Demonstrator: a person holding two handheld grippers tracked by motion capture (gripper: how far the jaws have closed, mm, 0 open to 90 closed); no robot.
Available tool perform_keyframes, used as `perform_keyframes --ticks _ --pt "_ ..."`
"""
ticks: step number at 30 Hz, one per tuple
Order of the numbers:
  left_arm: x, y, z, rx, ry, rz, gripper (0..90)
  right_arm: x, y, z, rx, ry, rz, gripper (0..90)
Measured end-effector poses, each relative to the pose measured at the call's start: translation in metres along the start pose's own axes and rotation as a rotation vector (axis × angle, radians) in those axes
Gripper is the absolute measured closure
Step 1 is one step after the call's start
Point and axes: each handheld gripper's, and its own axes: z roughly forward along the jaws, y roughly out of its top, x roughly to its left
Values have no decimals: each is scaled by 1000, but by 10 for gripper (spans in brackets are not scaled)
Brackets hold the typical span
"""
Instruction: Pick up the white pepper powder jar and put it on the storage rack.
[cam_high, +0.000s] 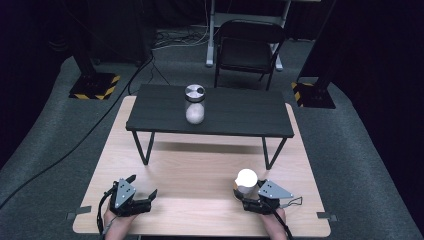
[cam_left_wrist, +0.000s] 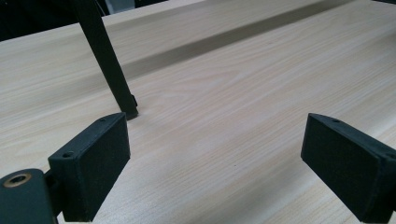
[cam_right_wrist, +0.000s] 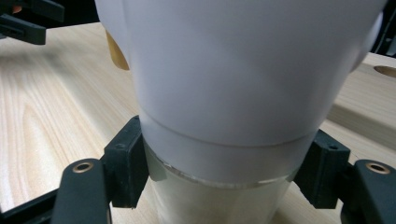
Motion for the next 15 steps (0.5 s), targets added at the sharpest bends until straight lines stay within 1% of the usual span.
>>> perform_keyframes --ticks 6,10,15 --pt "0 0 0 0 -1 0 76 3 4 -1 12 -26 4 294" --pt "0 0 0 1 -1 -1 76 1 7 -4 -7 -28 31 294" --pt "0 0 0 1 -1 -1 77 -2 18 -9 -26 -21 31 295"
